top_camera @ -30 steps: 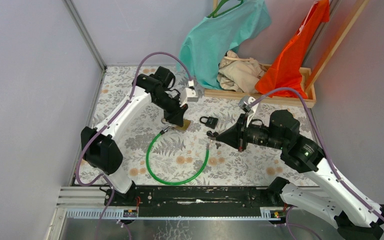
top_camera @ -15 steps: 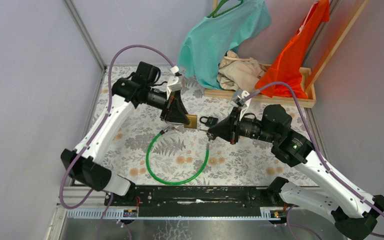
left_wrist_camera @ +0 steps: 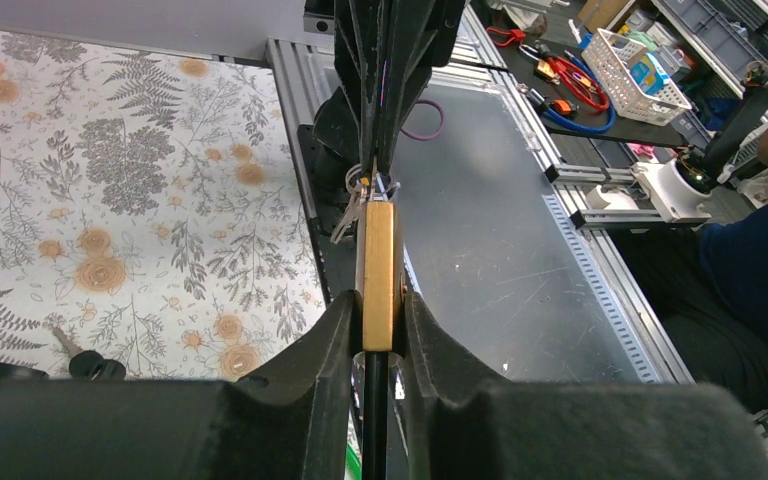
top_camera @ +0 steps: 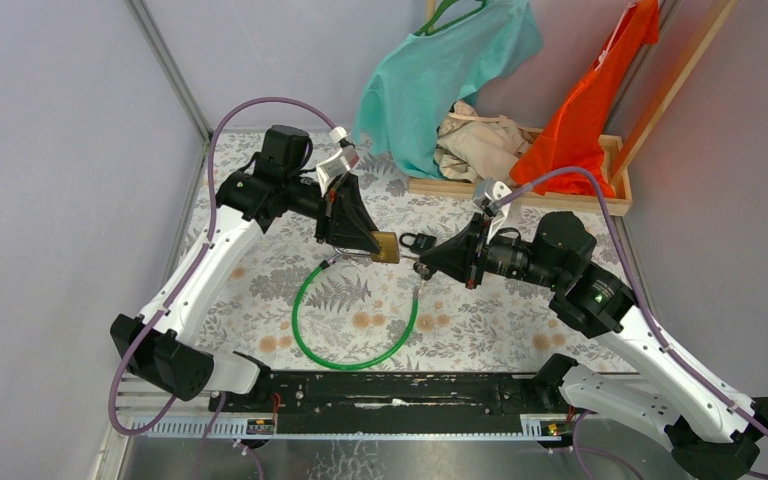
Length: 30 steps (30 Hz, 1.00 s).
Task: Unlock with the key
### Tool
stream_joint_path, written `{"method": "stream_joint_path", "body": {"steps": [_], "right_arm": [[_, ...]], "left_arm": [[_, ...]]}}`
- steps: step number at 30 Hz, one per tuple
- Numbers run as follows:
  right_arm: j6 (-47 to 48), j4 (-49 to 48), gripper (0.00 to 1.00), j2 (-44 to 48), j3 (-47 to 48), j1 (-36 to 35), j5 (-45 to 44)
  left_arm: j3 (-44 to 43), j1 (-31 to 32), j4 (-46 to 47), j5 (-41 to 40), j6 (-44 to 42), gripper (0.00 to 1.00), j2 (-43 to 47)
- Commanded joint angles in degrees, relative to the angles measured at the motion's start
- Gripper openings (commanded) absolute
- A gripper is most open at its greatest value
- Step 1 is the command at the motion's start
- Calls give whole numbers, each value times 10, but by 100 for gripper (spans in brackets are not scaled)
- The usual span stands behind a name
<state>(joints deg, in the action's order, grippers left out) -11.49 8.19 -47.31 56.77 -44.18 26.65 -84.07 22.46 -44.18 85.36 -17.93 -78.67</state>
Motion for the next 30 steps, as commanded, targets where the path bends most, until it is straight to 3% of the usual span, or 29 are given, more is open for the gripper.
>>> {"method": "stream_joint_path", "body": {"steps": [1,30], "right_arm": [[11,-23,0,6,43,2,16],[59,56,0,-27,103,2,27]], "left_arm": [[-7,0,40,63,20,0,5],[-30,21,43,68,39,0,-13]]}}
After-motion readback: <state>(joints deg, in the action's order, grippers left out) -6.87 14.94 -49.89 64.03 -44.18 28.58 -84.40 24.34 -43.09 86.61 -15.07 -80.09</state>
